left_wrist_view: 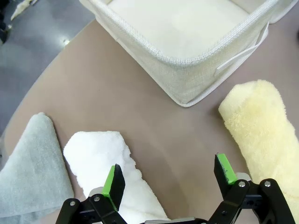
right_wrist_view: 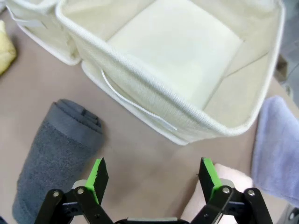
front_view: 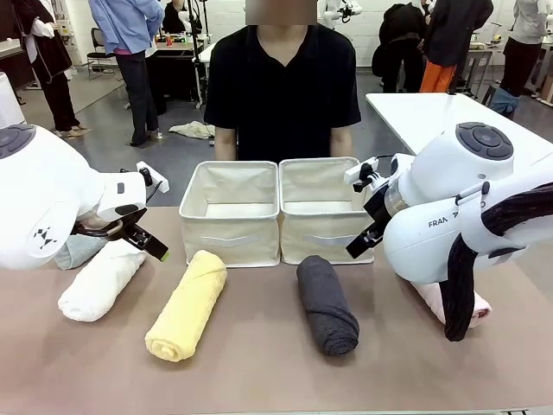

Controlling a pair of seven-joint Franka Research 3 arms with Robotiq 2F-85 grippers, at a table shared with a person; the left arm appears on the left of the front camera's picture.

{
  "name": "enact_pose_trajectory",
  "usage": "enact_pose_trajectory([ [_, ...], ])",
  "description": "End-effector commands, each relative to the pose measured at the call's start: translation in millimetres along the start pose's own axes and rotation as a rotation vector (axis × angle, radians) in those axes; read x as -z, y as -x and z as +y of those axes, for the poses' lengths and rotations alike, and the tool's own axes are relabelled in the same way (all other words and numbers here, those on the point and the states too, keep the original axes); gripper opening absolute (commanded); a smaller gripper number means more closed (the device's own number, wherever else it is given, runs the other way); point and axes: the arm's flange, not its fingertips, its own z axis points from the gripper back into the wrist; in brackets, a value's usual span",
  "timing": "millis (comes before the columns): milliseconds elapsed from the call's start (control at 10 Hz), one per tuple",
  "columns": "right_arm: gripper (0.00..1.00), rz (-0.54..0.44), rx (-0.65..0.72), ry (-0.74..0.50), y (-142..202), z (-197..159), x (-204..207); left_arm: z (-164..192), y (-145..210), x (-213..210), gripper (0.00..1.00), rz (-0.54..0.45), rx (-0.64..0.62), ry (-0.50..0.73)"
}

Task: Sort the towels based on their folding style.
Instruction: Pick up one triangle-folded towel and place it in the left Fabric basket.

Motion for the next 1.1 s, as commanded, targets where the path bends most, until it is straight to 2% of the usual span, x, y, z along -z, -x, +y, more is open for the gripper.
enact_pose_trajectory([
  [0,1.00,-0.021,-0.019,0.031,-22.7,9.4,-60.7,-2.7,-19.4,-57.4,1.00,-0.014,0.035,-0.032],
  [300,1.00,0.042,-0.031,0.087,-57.6,18.6,-155.4,0.4,-59.3,-160.2,1.00,0.029,0.084,-0.069],
  [400,1.00,0.029,-0.015,0.110,-68.7,21.1,-185.9,1.7,-72.2,-190.3,1.00,0.057,0.102,-0.067],
  [600,1.00,-0.020,0.000,0.144,-81.8,30.2,-240.5,2.1,-85.8,-236.5,1.00,0.044,0.082,-0.090],
  [800,1.00,-0.022,0.003,0.181,-77.0,40.4,-261.2,-8.2,-77.3,-262.7,1.00,0.038,0.042,-0.128],
  [900,1.00,-0.041,-0.015,0.119,-81.3,31.9,-258.6,-0.6,-84.1,-252.8,1.00,0.027,0.073,-0.065],
  [1000,1.00,-0.041,-0.015,0.119,-81.3,31.9,-258.6,-0.6,-84.1,-252.8,1.00,0.027,0.073,-0.065],
])
